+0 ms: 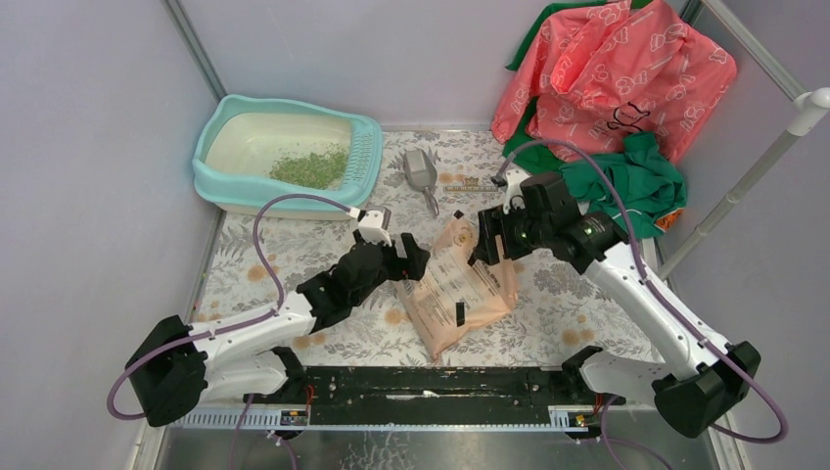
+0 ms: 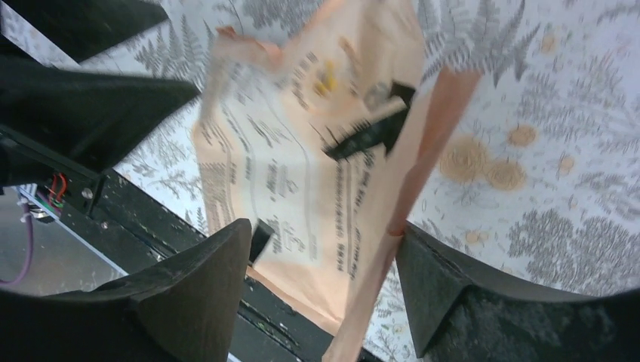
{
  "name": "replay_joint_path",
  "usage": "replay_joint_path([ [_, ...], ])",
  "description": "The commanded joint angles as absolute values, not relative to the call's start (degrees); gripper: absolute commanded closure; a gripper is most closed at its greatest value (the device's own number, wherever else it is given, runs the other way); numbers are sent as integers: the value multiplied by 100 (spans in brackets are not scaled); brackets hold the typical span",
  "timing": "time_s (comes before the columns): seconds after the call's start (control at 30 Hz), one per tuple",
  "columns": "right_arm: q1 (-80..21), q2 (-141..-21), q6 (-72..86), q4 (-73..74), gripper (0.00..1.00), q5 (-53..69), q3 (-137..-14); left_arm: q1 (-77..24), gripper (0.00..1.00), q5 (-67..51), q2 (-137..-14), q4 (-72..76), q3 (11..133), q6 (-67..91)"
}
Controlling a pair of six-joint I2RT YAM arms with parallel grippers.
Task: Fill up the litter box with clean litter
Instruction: Adjust the cat litter bag at the center of the board.
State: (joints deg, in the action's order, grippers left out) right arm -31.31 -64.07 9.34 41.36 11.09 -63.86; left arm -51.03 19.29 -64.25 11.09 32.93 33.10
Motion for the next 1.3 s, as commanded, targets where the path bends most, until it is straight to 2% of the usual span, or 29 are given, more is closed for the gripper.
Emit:
replay_joint_path([
  [0.0, -3034, -6974, 658, 3998, 23, 1259, -7308, -5128, 6, 2083, -6304, 1569, 3093, 3337],
  [0.13, -2699, -7859, 596, 3943, 26, 1834, -7875, -5124, 6, 2054, -6276, 1659, 2927, 3358],
  [0.23, -2426, -8324, 552, 4021, 32, 1999, -8115, -5132, 6, 2032, -6255, 1621, 2888, 3353],
  [0.4, -2023, -8665, 616, 3750, 33, 2459, -7905, -5129, 6, 1993, -6150, 1703, 2774, 3330],
  [0.73, -1907, -9289, 966, 2928, 34, 3113, -7482, -5127, 5, 1908, -6038, 1622, 2839, 3216],
  [1.0, -1907, -9714, 1003, 2716, 37, 3139, -7522, -5096, 5, 1908, -6024, 1651, 2785, 3199],
  [1.27, -1907, -10175, 1044, 2404, 49, 3670, -7430, -5021, 5, 1839, -6047, 1661, 2793, 3182],
])
